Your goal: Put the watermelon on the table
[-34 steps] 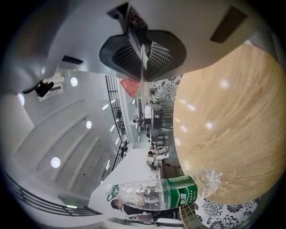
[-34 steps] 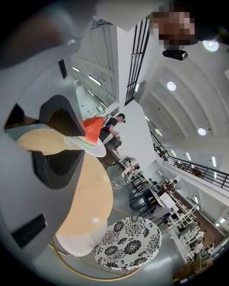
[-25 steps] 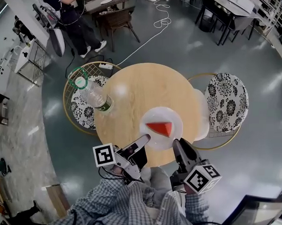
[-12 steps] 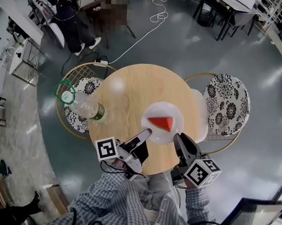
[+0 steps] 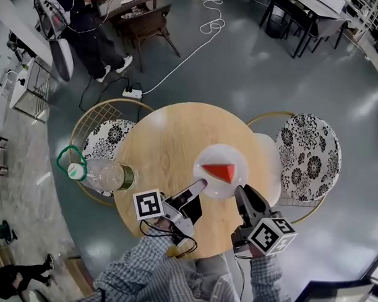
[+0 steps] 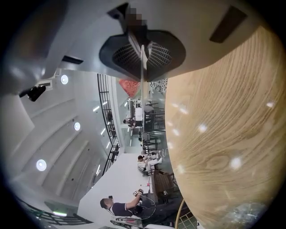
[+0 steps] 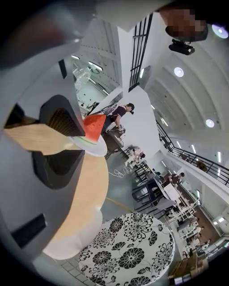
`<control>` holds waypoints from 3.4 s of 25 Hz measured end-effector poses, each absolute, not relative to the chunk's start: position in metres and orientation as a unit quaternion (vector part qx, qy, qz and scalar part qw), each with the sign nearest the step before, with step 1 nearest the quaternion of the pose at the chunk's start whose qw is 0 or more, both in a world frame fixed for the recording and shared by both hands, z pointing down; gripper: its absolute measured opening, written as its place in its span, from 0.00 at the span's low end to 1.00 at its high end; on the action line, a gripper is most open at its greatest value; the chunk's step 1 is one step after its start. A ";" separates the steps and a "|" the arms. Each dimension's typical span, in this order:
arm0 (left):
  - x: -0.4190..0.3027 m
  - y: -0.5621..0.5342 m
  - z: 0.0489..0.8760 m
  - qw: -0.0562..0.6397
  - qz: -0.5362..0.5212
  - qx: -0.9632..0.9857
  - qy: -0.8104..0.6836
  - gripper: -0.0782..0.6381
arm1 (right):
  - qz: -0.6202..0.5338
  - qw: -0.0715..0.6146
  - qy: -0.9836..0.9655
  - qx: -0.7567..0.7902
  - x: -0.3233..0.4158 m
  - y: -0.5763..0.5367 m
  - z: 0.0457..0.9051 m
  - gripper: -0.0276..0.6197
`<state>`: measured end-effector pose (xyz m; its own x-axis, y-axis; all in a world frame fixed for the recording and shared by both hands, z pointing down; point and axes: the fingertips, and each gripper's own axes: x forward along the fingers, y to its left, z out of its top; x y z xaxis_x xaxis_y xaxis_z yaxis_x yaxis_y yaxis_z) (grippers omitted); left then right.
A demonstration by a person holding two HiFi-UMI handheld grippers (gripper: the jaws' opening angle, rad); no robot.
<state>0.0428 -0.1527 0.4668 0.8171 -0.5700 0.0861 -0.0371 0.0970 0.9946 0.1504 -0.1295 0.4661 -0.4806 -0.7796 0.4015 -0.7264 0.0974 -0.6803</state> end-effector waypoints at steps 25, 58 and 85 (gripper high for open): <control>0.067 -0.271 0.550 0.701 -0.167 0.636 -0.276 0.16 | -0.445 -0.057 0.717 -0.534 0.177 -0.253 0.546 0.19; 0.075 -0.295 0.585 0.691 -0.102 0.625 -0.347 0.14 | -0.029 -0.411 0.811 -0.414 0.133 -0.247 0.555 0.19; 0.060 -0.272 0.570 0.664 -0.065 0.673 -0.321 0.31 | 0.030 -0.501 0.808 -0.308 0.091 -0.235 0.584 0.09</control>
<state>0.0599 -0.2716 0.5703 0.7854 -0.5183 0.3383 -0.3454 0.0866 0.9344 0.0906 -0.2351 0.5841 -0.3073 -0.5283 0.7915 -0.4679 0.8081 0.3577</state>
